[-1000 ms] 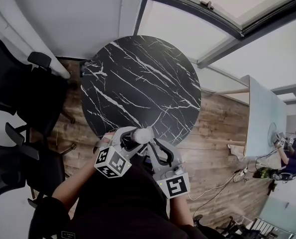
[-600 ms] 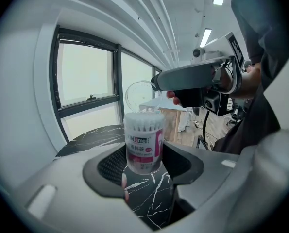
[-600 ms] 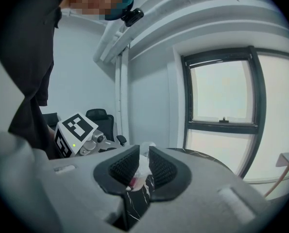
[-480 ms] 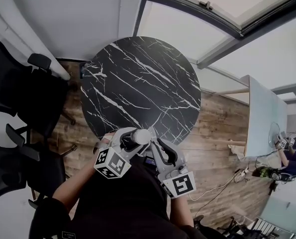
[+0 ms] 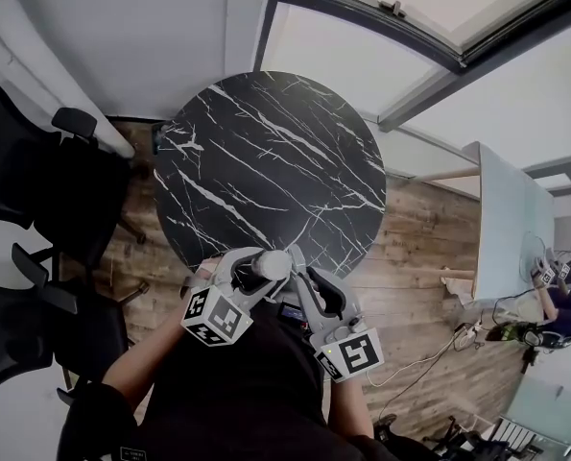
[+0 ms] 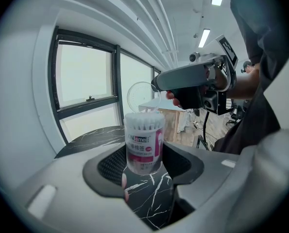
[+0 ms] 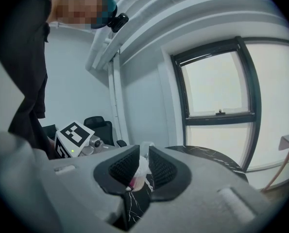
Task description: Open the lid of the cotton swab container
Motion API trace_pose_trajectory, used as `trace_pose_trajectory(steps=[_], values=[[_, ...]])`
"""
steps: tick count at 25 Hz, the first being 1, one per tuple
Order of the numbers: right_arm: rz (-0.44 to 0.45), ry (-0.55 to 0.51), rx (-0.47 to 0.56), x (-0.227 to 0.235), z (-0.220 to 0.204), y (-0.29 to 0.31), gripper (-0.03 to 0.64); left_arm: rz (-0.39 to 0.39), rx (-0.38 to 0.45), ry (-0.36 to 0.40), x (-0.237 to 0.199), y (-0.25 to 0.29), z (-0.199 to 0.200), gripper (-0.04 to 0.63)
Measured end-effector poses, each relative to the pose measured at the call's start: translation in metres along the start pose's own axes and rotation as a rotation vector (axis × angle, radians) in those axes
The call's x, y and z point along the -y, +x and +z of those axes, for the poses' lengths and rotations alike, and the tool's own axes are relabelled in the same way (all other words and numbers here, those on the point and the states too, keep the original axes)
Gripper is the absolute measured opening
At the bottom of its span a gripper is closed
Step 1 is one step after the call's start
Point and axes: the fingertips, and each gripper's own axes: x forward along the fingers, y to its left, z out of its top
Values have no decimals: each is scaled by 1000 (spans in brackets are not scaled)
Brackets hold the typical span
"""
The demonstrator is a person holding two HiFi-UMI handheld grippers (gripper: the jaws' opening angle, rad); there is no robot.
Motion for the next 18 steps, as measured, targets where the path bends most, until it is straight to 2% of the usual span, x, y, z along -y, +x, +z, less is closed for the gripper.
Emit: trace_pose_trajectory(steps=[5, 18], values=[[-1, 0, -2, 3, -1, -2, 61, -5, 3, 5, 2, 1, 1, 239], [-12, 99, 22, 19, -4, -10, 61, -21, 15, 24, 4, 7, 5, 239]])
